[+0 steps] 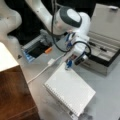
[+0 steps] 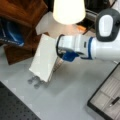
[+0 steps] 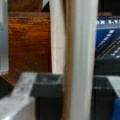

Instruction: Open the box. Pick up the pen. Place the pen in the box. Pick up the book. Place the book on the shelf.

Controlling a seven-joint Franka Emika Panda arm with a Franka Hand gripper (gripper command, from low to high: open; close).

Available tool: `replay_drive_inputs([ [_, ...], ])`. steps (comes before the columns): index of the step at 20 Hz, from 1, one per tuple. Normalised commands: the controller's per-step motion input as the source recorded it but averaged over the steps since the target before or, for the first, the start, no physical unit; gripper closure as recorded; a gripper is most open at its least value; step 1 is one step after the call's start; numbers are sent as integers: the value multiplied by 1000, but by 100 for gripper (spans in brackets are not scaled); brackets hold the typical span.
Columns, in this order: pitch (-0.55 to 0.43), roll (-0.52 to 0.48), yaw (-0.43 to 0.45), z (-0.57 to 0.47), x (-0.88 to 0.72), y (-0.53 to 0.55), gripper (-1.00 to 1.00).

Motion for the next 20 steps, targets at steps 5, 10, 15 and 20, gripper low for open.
replay_drive_inputs([
  [5,128,-293,-100,337,224,203,100],
  [10,130,-262,-251,416,122,298,100],
  [15,93,-154,-322,409,54,247,100],
  [20,86,-25,-316,307,27,140,100],
])
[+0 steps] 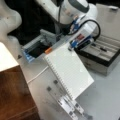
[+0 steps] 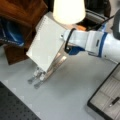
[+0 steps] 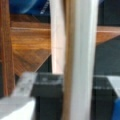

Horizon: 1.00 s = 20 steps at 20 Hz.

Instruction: Open the box. Pick up the pen. Place the pen in the box. Pick up the book. Place the book on the shelf.

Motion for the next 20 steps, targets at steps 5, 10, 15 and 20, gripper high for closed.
replay_drive_inputs([
  [5,105,40,-305,240,30,87,100],
  [10,136,36,-320,286,23,110,100],
  [15,133,38,-309,349,-4,132,100],
  [20,133,75,-272,401,-56,88,100],
])
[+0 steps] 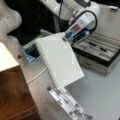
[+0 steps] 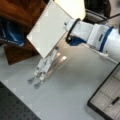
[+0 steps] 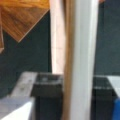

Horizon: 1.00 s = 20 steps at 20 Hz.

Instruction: Open the box. Pick up the pen. Place the pen in the box. Pick up the book. Place the book on the shelf.

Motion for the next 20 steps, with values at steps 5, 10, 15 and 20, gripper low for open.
replay_drive_inputs([
  [5,136,127,-231,308,-52,56,100],
  [10,156,156,-173,286,-93,12,100],
  [15,146,167,-135,350,-239,-116,100],
  [20,126,191,-63,346,-362,-263,100],
])
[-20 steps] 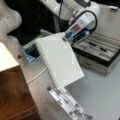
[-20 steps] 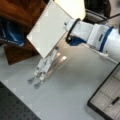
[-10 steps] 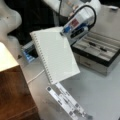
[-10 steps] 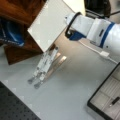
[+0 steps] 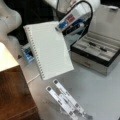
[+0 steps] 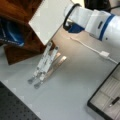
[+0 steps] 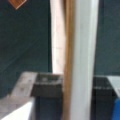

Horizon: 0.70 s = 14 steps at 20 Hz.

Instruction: Open the box. Pick up the pen. Place the pen in the box. Pick up the book. Place the book on the shelf.

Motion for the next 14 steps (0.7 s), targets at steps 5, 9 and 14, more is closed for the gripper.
replay_drive_inputs([
  [5,98,186,31,204,-347,-314,100],
  [9,75,175,112,54,-345,-360,100],
  [14,70,179,215,5,-360,-464,100],
])
